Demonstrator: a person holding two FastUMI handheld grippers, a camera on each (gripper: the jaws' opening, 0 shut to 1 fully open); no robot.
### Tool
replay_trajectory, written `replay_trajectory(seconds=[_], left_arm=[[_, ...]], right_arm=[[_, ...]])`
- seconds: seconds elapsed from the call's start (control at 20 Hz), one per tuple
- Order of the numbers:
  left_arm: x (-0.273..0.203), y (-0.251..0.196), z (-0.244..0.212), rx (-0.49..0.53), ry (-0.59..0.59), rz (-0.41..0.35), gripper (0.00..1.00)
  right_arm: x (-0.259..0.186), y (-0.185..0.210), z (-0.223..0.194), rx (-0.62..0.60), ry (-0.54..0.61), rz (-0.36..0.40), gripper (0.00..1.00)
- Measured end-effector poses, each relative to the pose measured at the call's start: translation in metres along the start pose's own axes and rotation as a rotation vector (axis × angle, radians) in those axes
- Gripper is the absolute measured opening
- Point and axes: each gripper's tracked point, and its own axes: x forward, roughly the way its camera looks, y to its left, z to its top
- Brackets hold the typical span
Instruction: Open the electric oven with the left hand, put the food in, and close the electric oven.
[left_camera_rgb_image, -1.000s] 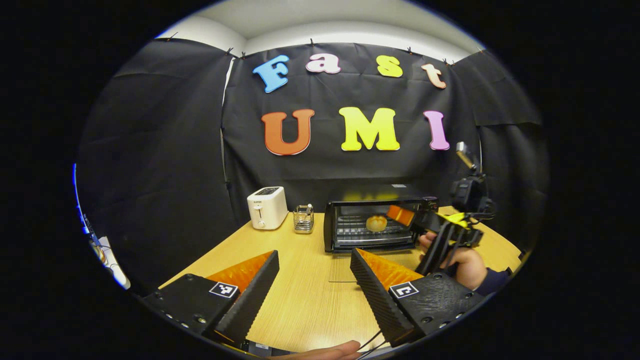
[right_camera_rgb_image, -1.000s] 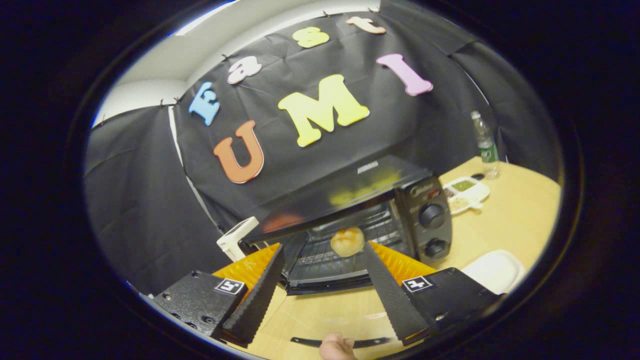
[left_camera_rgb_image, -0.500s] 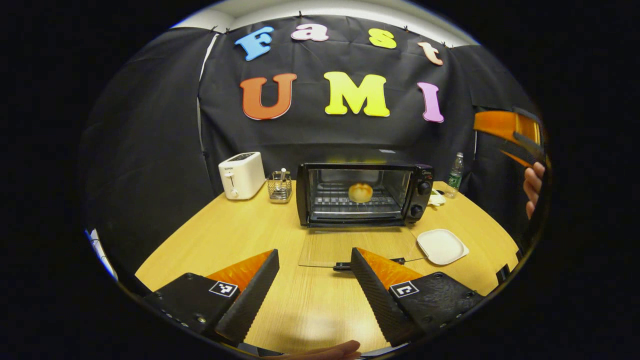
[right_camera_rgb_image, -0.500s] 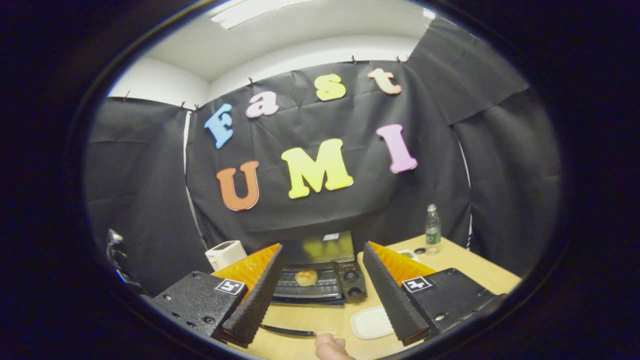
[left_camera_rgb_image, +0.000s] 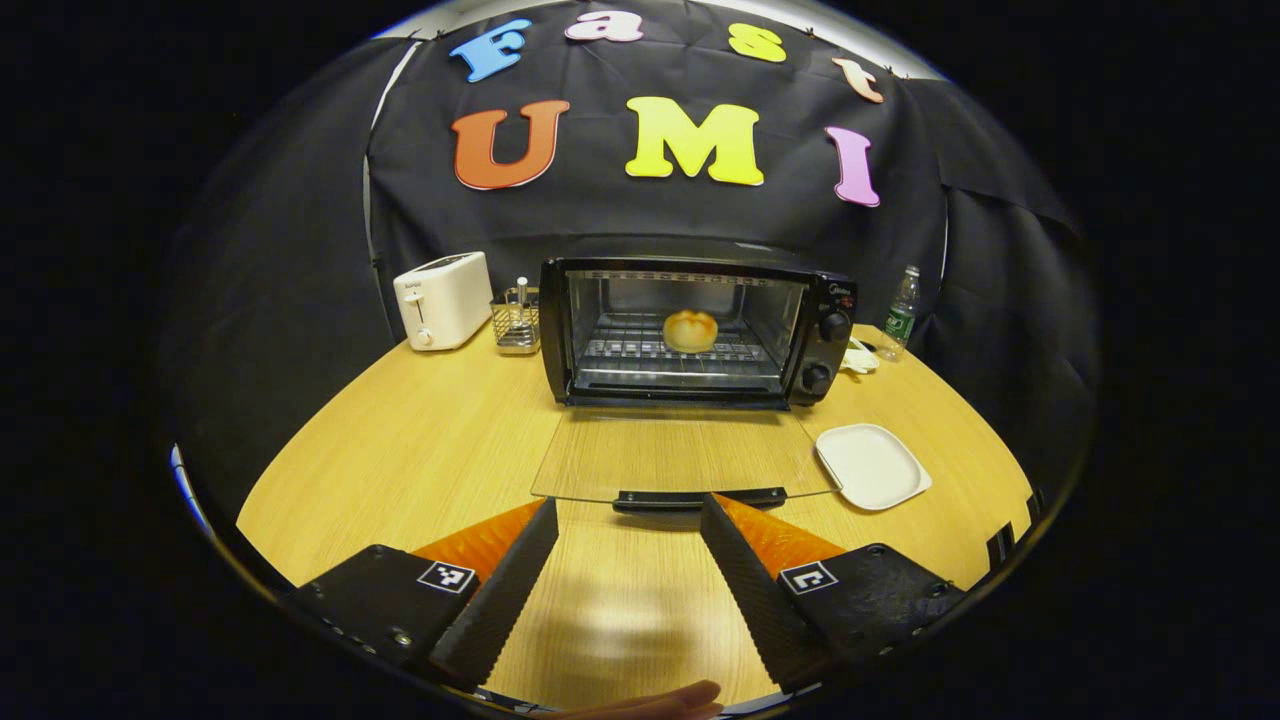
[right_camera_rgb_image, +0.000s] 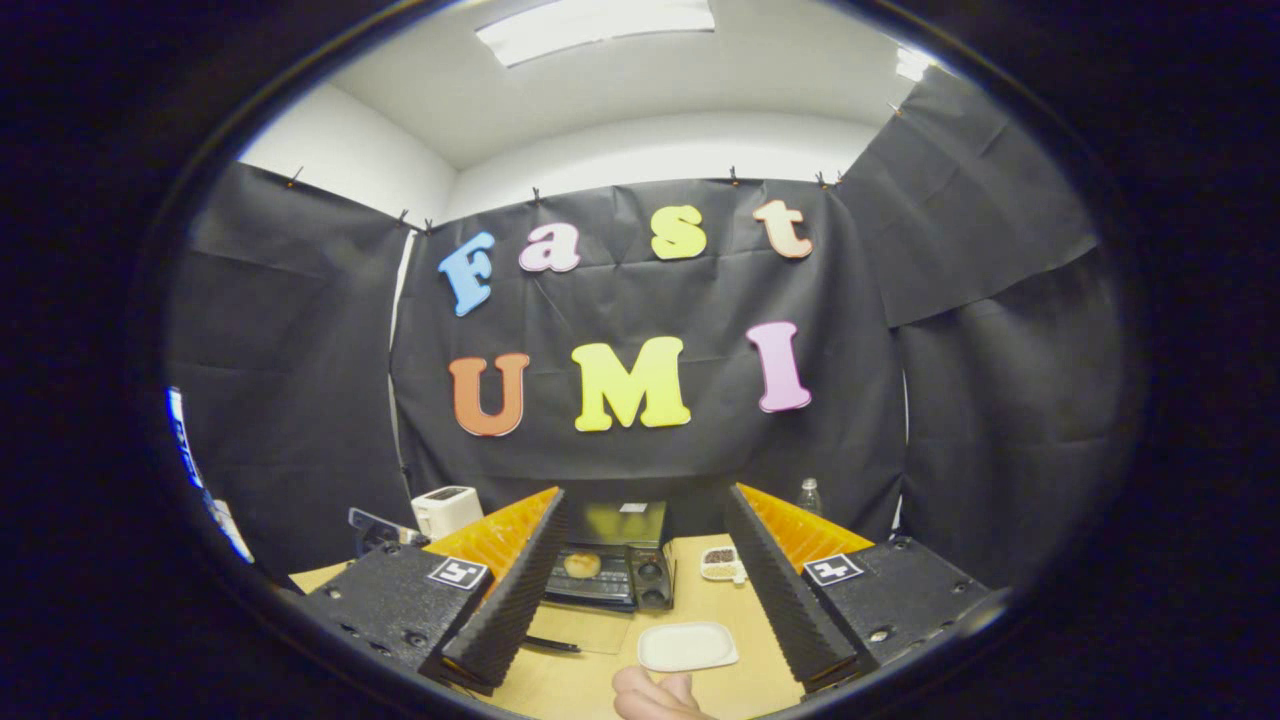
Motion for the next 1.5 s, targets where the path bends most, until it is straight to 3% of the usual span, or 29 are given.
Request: replay_trajectory(seconds=[0.5,0.75,1.0,1.05,1.1,1.15,1.2,1.25,1.3,1.35,1.4,1.45,1.5], left_arm=[[0.044,-0.047,-0.045,-0.012,0.164,-0.066,0.95],[0.069,-0.045,-0.055,-0.013,0.233,-0.049,0.95],[0.076,-0.048,-0.060,-0.014,0.279,-0.086,0.95],[0.074,-0.049,-0.060,-0.013,0.284,-0.085,0.85],[0.074,-0.049,-0.060,-0.015,0.287,-0.085,1.00],[0.074,-0.049,-0.059,-0.016,0.289,-0.086,0.85],[0.074,-0.048,-0.058,-0.016,0.289,-0.085,0.95],[0.073,-0.049,-0.058,-0.016,0.287,-0.085,0.95],[0.072,-0.049,-0.056,-0.014,0.286,-0.085,0.84],[0.072,-0.050,-0.055,-0.019,0.285,-0.087,1.00],[0.071,-0.051,-0.053,-0.026,0.281,-0.092,0.84],[0.070,-0.051,-0.052,-0.030,0.284,-0.095,0.94],[0.069,-0.051,-0.050,-0.031,0.281,-0.098,0.94]], right_arm=[[-0.037,-0.054,-0.013,0.029,0.008,-0.061,0.96],[-0.036,-0.076,-0.028,0.065,0.030,-0.102,0.96],[-0.035,-0.084,-0.040,0.069,0.059,-0.094,0.96],[-0.035,-0.087,-0.042,0.070,0.060,-0.097,0.96],[-0.034,-0.089,-0.044,0.074,0.065,-0.101,0.96],[-0.034,-0.091,-0.047,0.078,0.072,-0.102,0.96],[-0.034,-0.092,-0.047,0.082,0.075,-0.104,0.96],[-0.035,-0.093,-0.048,0.085,0.080,-0.107,0.96],[-0.035,-0.094,-0.049,0.088,0.084,-0.107,0.96],[-0.036,-0.095,-0.051,0.093,0.090,-0.104,0.96],[-0.037,-0.093,-0.051,0.099,0.091,-0.098,0.96],[-0.038,-0.093,-0.050,0.102,0.089,-0.094,0.96],[-0.039,-0.095,-0.050,0.101,0.089,-0.097,0.96]])
